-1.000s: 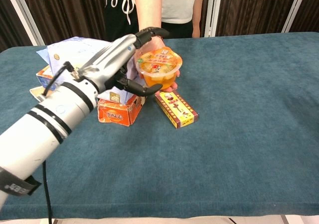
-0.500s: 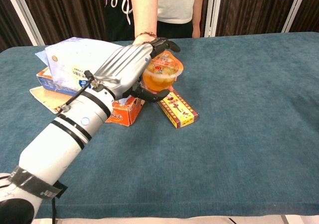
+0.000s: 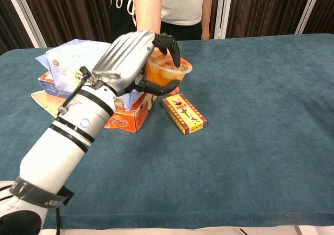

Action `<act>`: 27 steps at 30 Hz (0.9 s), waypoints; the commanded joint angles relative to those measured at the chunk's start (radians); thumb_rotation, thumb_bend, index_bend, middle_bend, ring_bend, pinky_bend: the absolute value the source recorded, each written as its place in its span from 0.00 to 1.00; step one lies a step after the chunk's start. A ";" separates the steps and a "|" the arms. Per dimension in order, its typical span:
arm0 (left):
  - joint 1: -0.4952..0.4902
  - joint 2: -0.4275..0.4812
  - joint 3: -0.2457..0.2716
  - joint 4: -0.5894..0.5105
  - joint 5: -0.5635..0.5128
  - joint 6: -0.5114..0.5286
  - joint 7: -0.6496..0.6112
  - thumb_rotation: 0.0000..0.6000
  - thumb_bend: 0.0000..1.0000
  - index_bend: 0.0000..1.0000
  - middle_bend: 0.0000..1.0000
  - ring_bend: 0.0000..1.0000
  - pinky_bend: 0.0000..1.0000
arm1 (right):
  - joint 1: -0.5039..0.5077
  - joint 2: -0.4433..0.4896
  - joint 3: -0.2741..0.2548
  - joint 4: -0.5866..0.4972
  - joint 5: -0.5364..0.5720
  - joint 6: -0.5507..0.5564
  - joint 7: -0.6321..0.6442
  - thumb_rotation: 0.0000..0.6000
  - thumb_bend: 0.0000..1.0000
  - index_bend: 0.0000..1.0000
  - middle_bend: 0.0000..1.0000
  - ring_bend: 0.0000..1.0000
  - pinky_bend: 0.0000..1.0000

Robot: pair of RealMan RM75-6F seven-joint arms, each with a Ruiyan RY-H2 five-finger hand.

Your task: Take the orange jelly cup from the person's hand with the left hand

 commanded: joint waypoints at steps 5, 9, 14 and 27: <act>0.055 0.164 0.011 -0.267 0.055 0.102 0.070 1.00 0.37 0.59 0.57 0.63 0.75 | 0.000 0.005 0.003 -0.017 0.002 0.002 -0.012 1.00 0.20 0.00 0.00 0.00 0.00; 0.116 0.305 0.027 -0.462 0.091 0.165 0.149 1.00 0.36 0.59 0.57 0.63 0.75 | -0.002 0.006 0.002 -0.030 -0.001 0.006 -0.025 1.00 0.20 0.00 0.00 0.00 0.00; 0.256 0.510 0.089 -0.649 0.102 0.266 0.157 1.00 0.36 0.59 0.57 0.63 0.75 | -0.002 0.008 0.004 -0.058 0.002 0.012 -0.062 1.00 0.20 0.00 0.00 0.00 0.00; 0.508 0.426 0.215 -0.153 -0.129 0.218 -0.382 1.00 0.35 0.59 0.57 0.63 0.75 | -0.007 -0.006 -0.002 -0.123 -0.002 0.030 -0.179 1.00 0.20 0.00 0.00 0.00 0.00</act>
